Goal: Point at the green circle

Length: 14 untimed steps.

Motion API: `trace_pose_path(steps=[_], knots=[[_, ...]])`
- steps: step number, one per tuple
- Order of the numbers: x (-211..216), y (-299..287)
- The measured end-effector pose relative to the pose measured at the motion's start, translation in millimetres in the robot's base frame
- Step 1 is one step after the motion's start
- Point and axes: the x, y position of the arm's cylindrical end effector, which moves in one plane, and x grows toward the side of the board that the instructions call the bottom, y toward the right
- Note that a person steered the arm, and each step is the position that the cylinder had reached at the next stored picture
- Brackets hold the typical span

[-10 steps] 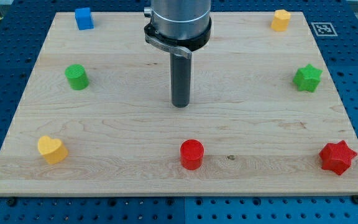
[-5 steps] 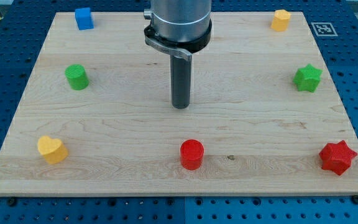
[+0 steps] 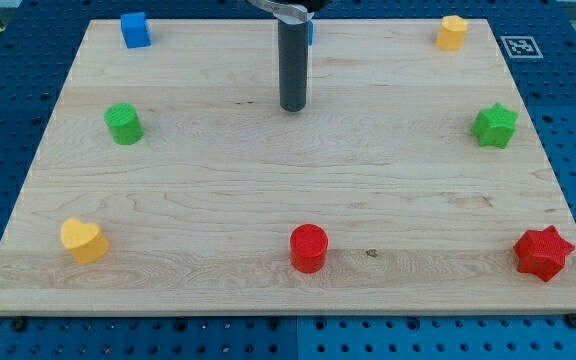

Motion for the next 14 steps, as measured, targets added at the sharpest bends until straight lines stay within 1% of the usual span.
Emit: trace_pose_path(steps=[3, 5, 7, 9, 10, 11, 12, 13, 14], knots=[[11, 39], [23, 46], [45, 47], [49, 47], [38, 28], [5, -17], [-20, -84], [-27, -169], [-27, -239]])
